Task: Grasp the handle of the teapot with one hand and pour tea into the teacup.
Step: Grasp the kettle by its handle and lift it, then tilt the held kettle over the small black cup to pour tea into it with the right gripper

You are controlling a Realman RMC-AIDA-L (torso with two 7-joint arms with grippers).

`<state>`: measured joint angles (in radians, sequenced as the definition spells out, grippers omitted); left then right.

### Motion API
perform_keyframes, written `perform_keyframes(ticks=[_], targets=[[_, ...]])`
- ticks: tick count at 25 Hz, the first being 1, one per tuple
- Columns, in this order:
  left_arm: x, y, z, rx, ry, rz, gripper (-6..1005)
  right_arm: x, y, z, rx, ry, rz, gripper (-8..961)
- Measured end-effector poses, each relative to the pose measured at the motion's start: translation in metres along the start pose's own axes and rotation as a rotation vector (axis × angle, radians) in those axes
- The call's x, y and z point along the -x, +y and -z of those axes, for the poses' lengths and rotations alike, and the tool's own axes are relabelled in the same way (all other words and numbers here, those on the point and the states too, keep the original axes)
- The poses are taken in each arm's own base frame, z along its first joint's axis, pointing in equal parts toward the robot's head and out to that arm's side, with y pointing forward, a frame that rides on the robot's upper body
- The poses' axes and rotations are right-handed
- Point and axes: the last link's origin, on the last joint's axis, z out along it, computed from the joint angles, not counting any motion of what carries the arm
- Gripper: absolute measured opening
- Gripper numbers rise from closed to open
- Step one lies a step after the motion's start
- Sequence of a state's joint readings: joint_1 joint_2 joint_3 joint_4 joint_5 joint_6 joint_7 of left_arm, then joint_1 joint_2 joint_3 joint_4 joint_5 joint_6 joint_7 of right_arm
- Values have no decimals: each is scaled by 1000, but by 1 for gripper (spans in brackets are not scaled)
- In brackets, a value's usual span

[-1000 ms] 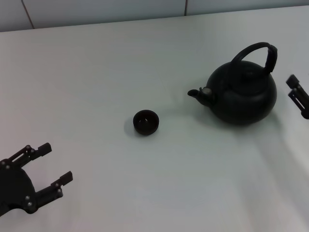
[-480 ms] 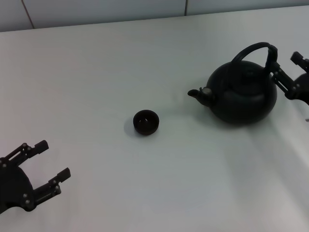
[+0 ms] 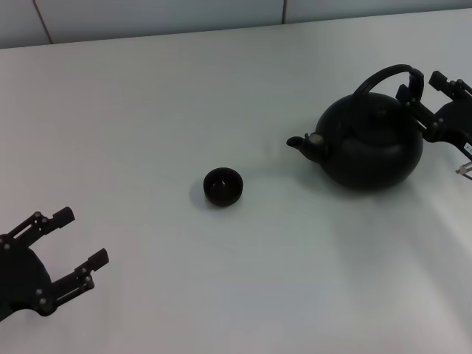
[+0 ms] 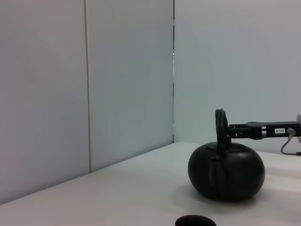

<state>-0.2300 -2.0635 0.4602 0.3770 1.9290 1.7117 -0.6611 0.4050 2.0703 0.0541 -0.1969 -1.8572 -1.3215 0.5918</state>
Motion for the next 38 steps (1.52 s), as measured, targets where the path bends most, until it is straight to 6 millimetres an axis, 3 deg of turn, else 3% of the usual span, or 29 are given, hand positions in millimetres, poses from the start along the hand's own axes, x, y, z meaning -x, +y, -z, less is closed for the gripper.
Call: perform_keyframes(ticks=[7,17,22,28,38], targets=[[-1,-1,0,-9,7,-2,793,-1,1,2,-2,3,-3,639],[-2,-1,0,-10,12,5,793,-1,4,-3,25,15,11,177],[-2,-2,0,-13,14,5,792,2,3,-6,22,-1,8,96],[-3,-2,0,-19,19,4,792,10,3,-17,40,-22,-19,96],[-4,-3,-2,-17,24,0,792,29,25,-61,194,-1,-8,95]])
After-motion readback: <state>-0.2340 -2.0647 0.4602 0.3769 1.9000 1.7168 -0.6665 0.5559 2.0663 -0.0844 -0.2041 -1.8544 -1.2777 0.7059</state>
